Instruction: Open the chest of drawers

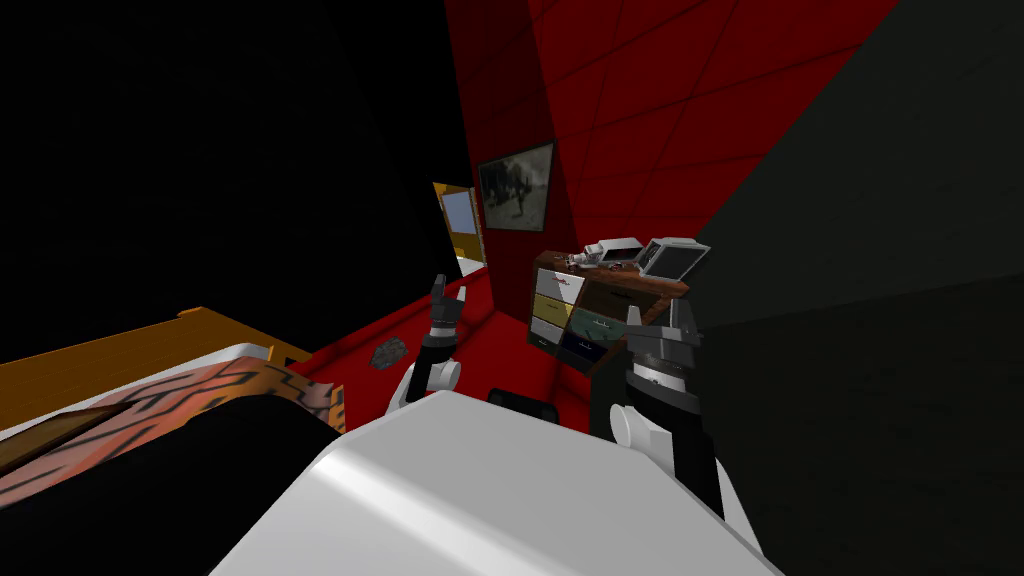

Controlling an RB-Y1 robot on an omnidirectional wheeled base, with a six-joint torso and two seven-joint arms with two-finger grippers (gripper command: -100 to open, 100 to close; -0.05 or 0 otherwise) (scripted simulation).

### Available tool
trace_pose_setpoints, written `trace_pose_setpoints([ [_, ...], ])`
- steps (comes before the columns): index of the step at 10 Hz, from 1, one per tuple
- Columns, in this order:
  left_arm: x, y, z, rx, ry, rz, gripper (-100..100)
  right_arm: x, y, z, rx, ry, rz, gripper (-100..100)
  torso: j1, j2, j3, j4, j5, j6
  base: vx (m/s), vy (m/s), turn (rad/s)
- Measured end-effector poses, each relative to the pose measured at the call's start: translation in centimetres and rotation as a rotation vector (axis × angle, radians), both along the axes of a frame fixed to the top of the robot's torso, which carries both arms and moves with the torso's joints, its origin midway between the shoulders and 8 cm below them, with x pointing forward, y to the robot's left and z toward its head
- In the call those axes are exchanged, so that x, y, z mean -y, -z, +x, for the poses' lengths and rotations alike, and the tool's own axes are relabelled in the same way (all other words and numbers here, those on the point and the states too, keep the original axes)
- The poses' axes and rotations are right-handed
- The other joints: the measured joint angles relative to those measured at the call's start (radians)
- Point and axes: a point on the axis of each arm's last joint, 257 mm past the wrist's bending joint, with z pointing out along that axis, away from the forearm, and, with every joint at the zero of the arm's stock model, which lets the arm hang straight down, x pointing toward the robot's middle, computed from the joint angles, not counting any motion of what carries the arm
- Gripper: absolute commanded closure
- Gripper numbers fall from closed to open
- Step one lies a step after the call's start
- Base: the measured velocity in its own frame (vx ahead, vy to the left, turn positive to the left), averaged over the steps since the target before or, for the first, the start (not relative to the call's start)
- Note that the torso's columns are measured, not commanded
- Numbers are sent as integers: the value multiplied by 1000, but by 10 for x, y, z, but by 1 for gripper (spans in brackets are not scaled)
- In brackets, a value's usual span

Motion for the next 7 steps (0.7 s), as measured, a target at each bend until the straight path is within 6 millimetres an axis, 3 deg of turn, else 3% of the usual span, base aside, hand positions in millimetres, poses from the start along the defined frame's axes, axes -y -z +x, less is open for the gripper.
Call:
trace_pose_setpoints([
  [2,0,0,0,0,0,0,0,0,0,0,0,0,0,0,0,104,-209,105,0,0,0,0,0],
  [7,0,0,0,0,0,0,0,0,0,0,0,0,0,0,0,470,-939,470,0,0,0,0,0],
])
